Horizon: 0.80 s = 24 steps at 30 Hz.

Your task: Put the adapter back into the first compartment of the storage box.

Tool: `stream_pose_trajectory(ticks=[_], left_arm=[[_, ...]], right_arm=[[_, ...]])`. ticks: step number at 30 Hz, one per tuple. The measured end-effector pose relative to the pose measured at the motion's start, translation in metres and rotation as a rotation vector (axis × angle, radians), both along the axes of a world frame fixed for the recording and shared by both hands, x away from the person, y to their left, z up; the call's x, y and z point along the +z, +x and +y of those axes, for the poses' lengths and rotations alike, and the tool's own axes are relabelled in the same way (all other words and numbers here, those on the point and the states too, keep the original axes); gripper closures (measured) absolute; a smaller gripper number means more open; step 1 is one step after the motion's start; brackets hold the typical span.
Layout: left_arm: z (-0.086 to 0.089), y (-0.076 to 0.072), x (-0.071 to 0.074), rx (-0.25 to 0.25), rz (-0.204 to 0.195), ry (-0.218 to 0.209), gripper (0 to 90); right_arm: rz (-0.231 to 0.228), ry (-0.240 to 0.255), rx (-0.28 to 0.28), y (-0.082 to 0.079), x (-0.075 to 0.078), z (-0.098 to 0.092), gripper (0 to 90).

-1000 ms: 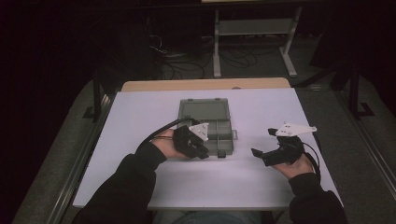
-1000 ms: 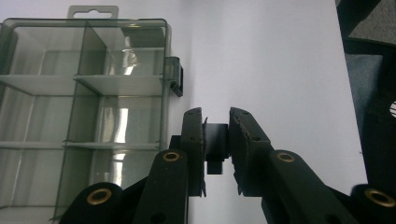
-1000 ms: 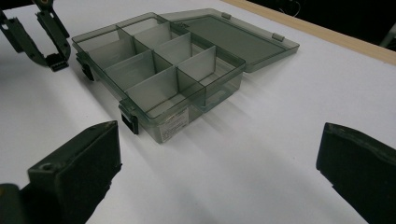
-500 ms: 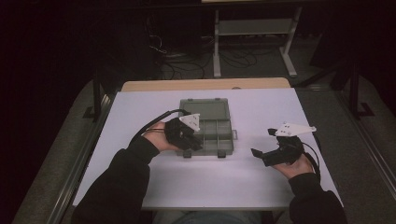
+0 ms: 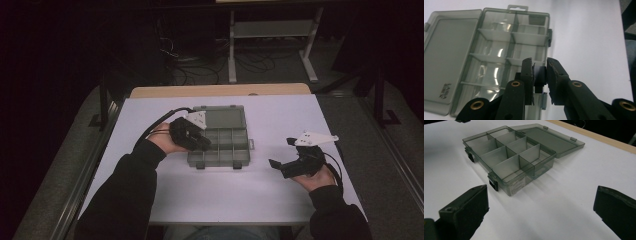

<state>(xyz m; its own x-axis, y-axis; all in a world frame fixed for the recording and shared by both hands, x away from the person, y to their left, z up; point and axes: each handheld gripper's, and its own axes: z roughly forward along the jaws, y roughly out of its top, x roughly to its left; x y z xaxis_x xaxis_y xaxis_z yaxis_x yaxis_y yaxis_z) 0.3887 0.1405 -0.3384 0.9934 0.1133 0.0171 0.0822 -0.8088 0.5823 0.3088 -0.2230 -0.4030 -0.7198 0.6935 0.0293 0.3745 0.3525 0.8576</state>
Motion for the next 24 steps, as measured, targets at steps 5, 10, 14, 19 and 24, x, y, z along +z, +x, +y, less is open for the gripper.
stream_pose_trajectory(ticks=[5,10,14,19,24], left_arm=[[0.008,0.007,0.002,0.029,-0.005,-0.013,76.1],[0.011,0.009,0.007,0.037,-0.030,-0.024,76.1],[0.015,0.013,0.011,0.056,-0.040,-0.028,76.1],[0.021,0.020,0.014,0.083,-0.045,-0.036,76.1],[0.025,0.027,0.011,0.113,-0.050,-0.027,76.1]], right_arm=[[-0.001,0.003,-0.004,0.000,0.000,-0.001,0.0],[-0.002,0.004,-0.005,0.000,0.000,-0.001,0.0],[-0.004,0.002,-0.005,0.000,0.001,-0.001,0.0],[-0.007,0.005,-0.008,0.000,0.001,-0.002,0.0],[-0.006,0.006,-0.008,0.000,0.001,-0.002,0.0]])
